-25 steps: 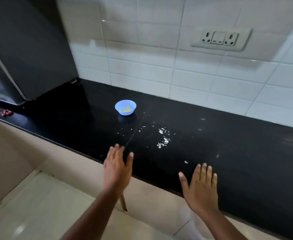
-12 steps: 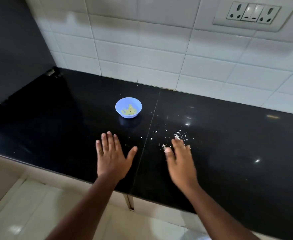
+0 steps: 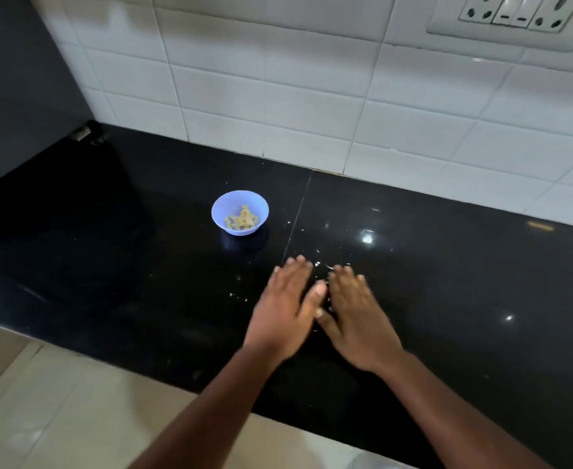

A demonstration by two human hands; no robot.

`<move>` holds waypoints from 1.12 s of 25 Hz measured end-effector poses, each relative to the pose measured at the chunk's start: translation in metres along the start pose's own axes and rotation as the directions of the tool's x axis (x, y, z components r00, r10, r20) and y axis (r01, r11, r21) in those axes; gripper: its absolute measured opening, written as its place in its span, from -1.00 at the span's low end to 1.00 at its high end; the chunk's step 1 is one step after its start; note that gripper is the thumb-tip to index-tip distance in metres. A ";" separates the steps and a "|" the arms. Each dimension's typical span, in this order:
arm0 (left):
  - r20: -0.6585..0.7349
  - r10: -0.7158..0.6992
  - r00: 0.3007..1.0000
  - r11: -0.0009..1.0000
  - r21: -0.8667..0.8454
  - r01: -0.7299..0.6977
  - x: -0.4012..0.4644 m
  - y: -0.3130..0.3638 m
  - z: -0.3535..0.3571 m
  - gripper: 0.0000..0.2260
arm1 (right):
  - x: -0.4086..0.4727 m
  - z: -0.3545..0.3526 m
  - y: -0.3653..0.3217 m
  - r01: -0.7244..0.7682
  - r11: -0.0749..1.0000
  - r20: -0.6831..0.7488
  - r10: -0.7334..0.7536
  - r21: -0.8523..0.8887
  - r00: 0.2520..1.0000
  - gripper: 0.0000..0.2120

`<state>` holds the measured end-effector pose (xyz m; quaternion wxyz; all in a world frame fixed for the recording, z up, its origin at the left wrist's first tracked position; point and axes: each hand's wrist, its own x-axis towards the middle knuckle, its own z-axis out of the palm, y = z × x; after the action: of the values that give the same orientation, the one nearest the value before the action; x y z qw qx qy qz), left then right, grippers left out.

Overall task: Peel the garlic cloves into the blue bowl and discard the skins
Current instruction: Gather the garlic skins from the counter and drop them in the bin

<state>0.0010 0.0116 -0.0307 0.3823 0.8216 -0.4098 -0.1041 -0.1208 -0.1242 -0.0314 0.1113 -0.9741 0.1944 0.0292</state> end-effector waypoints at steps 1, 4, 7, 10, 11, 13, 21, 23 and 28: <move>-0.032 -0.043 0.999 0.999 -0.013 0.043 0.016 -0.005 -0.004 -0.33 | -0.004 -0.001 -0.007 0.056 0.997 0.011 -0.057 0.045 0.998 -0.10; 0.032 -0.067 0.997 0.995 0.076 0.064 0.070 -0.011 -0.006 -0.34 | -0.013 -0.020 0.005 -0.005 0.860 0.063 -0.032 0.511 0.997 -0.34; 0.133 -0.148 0.980 0.904 0.420 0.079 0.107 -0.015 0.007 -0.17 | -0.013 -0.038 0.046 -0.086 0.712 -0.033 0.151 0.697 0.988 -0.37; 0.265 -0.065 0.962 0.858 0.507 -0.082 0.104 -0.005 0.016 -0.10 | 0.018 -0.043 0.084 -0.225 0.754 0.005 0.282 0.617 0.959 -0.24; 0.317 0.057 0.947 0.889 0.415 -0.193 0.091 -0.001 0.019 -0.13 | 0.036 -0.042 0.091 -0.238 0.802 0.008 0.279 0.547 0.960 -0.18; 0.343 0.222 0.912 0.958 0.096 -0.269 0.055 0.008 0.018 -0.27 | 0.074 -0.039 0.092 -0.193 0.914 0.011 0.203 0.358 0.979 -0.15; -0.296 -0.444 0.846 0.820 -0.516 0.250 0.015 0.011 -0.016 -0.79 | 0.053 -0.025 0.017 0.261 0.890 0.080 -0.311 0.375 0.947 -0.49; -0.325 -0.515 0.794 0.797 -0.522 0.303 0.016 0.013 -0.021 -0.80 | 0.030 -0.025 0.020 0.177 0.828 0.143 -0.294 0.532 0.945 -0.48; -0.433 -0.536 0.725 0.804 -0.522 0.283 0.003 0.009 -0.036 -0.93 | 0.009 -0.034 0.055 -0.044 0.892 0.011 0.044 0.451 0.999 -0.31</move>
<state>0.0151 0.0258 0.0005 0.6190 0.7834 -0.0491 -0.0276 -0.1329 -0.1850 -0.0104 0.3334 -0.9172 0.2179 -0.0141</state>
